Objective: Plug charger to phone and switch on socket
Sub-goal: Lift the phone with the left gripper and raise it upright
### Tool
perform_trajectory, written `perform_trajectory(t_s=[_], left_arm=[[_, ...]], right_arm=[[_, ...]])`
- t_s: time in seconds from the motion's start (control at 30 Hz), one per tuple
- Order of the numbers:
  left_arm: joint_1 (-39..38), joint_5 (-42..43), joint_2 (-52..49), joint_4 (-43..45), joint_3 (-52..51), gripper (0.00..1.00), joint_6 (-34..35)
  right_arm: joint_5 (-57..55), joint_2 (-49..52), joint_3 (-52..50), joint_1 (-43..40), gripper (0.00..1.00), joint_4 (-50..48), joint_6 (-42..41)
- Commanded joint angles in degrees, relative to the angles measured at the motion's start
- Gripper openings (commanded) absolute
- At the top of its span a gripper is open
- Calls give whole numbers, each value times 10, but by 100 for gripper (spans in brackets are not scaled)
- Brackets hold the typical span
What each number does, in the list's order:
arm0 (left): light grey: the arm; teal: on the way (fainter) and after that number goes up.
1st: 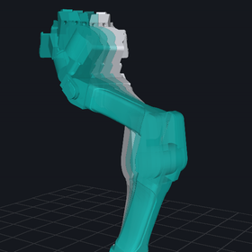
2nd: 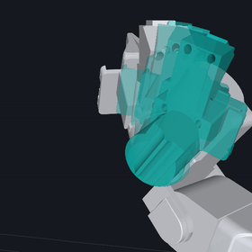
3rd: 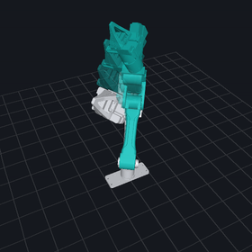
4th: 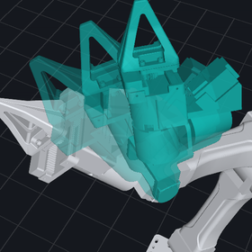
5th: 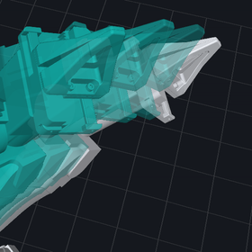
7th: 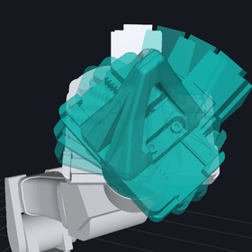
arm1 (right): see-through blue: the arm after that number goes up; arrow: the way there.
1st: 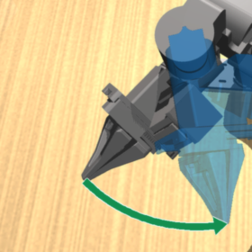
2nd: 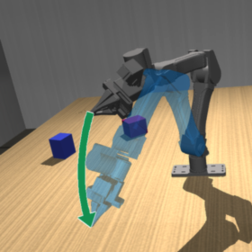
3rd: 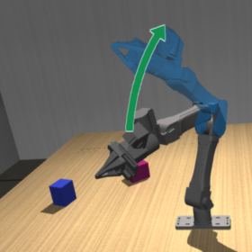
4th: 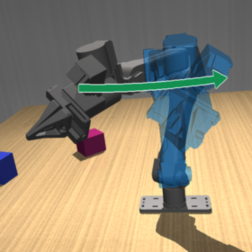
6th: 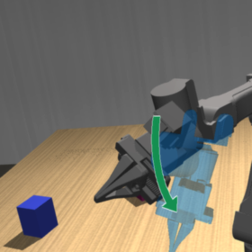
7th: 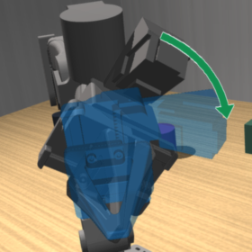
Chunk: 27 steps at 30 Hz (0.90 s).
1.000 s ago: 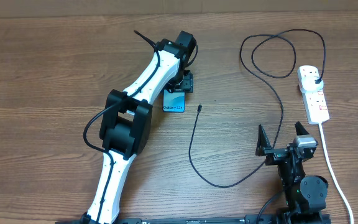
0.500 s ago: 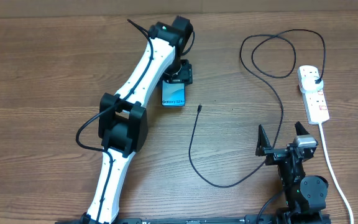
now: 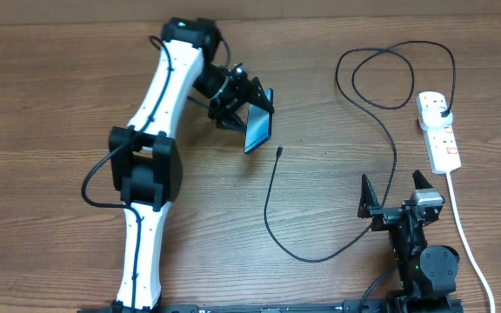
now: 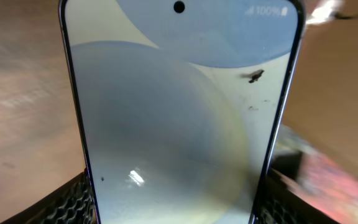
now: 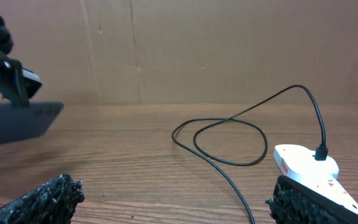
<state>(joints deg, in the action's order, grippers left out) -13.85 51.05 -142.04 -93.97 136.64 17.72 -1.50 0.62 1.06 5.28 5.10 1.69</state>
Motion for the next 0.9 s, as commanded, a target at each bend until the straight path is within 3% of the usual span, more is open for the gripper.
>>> perform_trajectory(t_s=[0.0, 0.37, 0.87], left_arm=[[20, 161, 3, -25, 15, 73, -19], [41, 315, 3, -29, 15, 73, -18], [51, 395, 3, -29, 15, 71, 8]], right_arm=[[-3, -4, -6, -2, 100, -4, -2], [-3, -5, -6, -2, 100, -4, -2], [-3, -5, -6, -2, 100, -4, -2]])
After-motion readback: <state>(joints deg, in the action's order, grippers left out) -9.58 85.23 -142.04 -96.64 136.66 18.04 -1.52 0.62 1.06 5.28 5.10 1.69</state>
